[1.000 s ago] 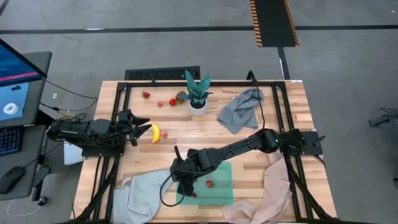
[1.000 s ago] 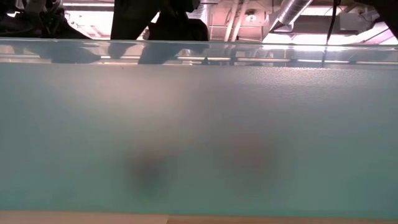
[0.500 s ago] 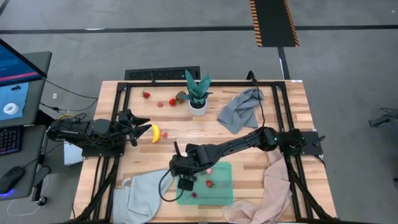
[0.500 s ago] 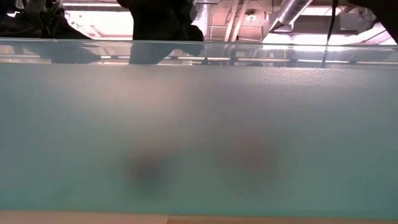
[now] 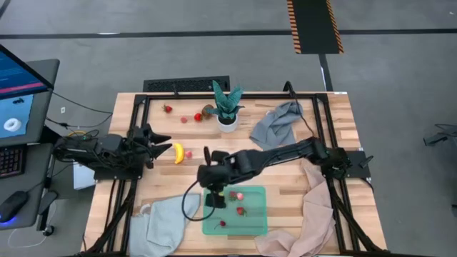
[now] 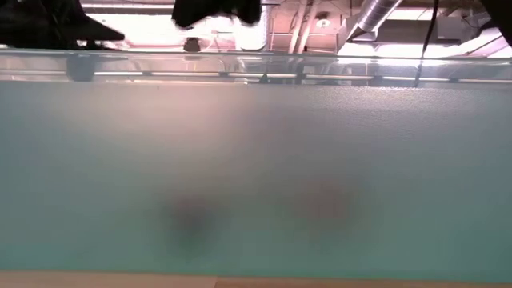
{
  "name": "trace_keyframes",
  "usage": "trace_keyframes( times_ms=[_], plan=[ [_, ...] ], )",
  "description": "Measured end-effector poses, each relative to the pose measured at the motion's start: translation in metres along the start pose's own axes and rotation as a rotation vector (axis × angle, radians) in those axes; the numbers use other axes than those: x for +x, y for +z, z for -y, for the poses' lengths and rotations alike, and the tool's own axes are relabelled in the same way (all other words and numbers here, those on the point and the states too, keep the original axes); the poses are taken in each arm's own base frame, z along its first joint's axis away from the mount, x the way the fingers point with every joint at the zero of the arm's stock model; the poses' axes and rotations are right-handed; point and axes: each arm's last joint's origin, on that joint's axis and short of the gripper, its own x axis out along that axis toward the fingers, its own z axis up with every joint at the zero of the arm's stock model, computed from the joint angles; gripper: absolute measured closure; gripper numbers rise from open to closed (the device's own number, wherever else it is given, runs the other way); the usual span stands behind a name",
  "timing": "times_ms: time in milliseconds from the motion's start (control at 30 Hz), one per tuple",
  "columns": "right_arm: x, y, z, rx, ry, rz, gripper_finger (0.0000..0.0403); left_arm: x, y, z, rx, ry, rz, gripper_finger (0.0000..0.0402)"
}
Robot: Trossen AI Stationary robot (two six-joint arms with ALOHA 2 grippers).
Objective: Pick and placing Produce into tupperware
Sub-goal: Put the pink peach into the green bin
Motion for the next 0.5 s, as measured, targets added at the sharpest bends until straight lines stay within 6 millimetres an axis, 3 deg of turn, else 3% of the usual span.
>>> trace_keyframes(
  times_ms=[267,500],
  plan=[
    [-0.069,0.008,0.0,-0.116,-0.031,0.161,0.0344,0.005,0.01,0.006,0.038,-0.018,-0.008,0.0234],
    [-0.113,0.009,-0.009,-0.23,0.092,0.277,0.0344,0.022,-0.003,0.008,0.066,0.0,-0.155,0.0234]
  ],
)
